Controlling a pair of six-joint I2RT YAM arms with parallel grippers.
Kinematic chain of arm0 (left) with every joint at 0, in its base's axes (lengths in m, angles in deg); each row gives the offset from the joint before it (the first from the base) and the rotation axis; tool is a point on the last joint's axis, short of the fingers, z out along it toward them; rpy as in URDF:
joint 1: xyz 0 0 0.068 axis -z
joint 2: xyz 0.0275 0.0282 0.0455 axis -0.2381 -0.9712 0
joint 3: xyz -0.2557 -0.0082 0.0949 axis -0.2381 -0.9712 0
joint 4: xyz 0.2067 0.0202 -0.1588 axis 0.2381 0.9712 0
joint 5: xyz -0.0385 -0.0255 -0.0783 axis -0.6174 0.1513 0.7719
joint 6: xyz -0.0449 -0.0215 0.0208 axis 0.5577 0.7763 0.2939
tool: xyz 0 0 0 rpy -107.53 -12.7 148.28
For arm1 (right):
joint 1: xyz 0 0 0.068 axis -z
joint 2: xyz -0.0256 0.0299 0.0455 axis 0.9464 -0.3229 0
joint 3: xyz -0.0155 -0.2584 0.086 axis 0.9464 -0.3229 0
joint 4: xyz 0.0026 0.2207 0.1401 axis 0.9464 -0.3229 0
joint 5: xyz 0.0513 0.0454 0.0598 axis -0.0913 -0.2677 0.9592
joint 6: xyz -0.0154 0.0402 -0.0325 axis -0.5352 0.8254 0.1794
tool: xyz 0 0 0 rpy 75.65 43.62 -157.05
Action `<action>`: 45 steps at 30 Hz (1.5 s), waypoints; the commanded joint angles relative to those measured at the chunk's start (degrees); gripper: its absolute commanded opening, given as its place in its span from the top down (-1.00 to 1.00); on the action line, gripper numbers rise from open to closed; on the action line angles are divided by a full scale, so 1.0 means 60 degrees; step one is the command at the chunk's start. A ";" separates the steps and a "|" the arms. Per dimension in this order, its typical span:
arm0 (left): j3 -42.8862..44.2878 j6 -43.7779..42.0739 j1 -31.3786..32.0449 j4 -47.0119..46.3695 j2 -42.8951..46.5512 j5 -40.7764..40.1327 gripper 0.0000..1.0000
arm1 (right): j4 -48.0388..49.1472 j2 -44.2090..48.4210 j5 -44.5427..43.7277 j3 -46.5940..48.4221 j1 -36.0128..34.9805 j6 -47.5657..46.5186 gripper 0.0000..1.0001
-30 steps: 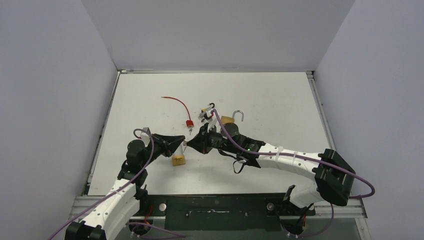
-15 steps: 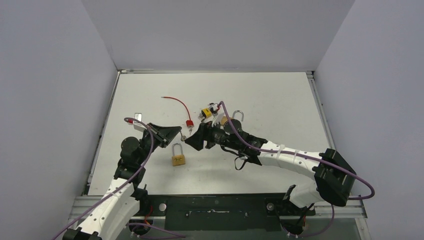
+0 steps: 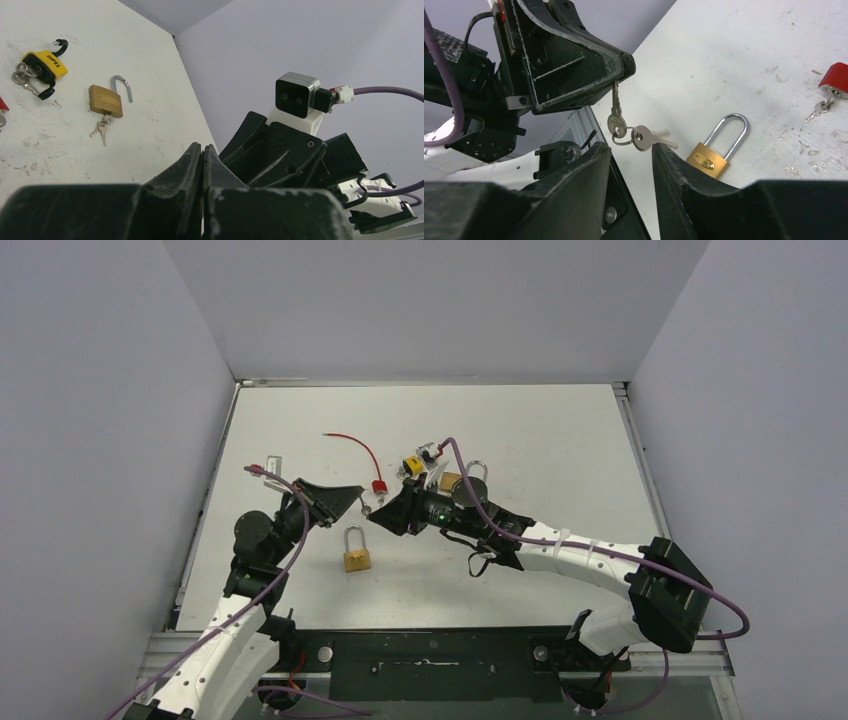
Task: Unlock with the key
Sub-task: Pick up the key from the center of the board.
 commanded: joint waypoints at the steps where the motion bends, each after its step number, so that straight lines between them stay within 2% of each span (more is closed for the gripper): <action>1: 0.0375 -0.0065 -0.0022 -0.0275 0.0039 0.0227 1.00 | 0.0955 0.0247 0.0376 0.0404 -0.0002 0.0126 0.10; 3: 0.0349 0.0046 -0.0022 -0.0371 0.0018 0.0287 1.00 | 0.1024 0.0169 0.0372 0.0425 -0.0012 0.0140 -0.11; 6: 0.0316 0.0189 -0.0022 -0.0609 -0.0009 0.0454 1.00 | 0.1195 0.0047 0.0395 0.0478 0.0003 0.0167 -0.13; 9: 0.0267 0.0223 -0.0016 -0.0751 -0.0003 0.0557 1.00 | 0.1512 -0.0082 0.0448 0.0513 0.0011 0.0278 -0.05; 13: 0.0140 0.0450 -0.0022 -0.1073 0.0013 0.0637 1.00 | 0.1984 -0.0294 0.0705 0.0582 0.0020 0.0434 0.19; 20: -0.0261 0.1713 -0.0022 -0.2606 -0.0224 0.0893 1.00 | 0.2424 -0.0406 0.0887 0.0421 0.0066 0.0683 0.24; 23: -0.0303 0.1951 -0.0018 -0.2973 -0.0357 0.0966 1.00 | 0.2720 -0.0308 0.0885 0.0260 0.0095 0.0870 0.44; 25: -0.0300 0.1955 -0.0022 -0.3021 -0.0371 0.0946 1.00 | 0.3040 -0.0211 0.0856 0.0059 0.0135 0.1017 0.50; 27: -0.0309 0.1969 -0.0022 -0.3039 -0.0372 0.0910 1.00 | 0.3438 -0.0049 0.0807 -0.0212 0.0196 0.1203 0.50; 30: -0.0313 0.2011 -0.0022 -0.3097 -0.0370 0.0881 1.00 | 0.3723 0.0077 0.0804 -0.0435 0.0266 0.1445 0.34; 34: -0.0316 0.2086 -0.0022 -0.3195 -0.0364 0.0839 1.00 | 0.3849 0.0100 0.0934 -0.0517 0.0304 0.1615 0.35; 37: -0.0314 0.2087 -0.0018 -0.3214 -0.0364 0.0835 1.00 | 0.3971 0.0099 0.0940 -0.0599 0.0318 0.1720 0.53; 42: -0.0343 0.2117 -0.0021 -0.3237 -0.0368 0.0810 1.00 | 0.4167 0.0067 0.1005 -0.0643 0.0376 0.1861 1.00; 45: -0.0358 0.2110 -0.0022 -0.3215 -0.0349 0.0759 1.00 | 0.4190 0.0072 0.1018 -0.0644 0.0386 0.1874 1.00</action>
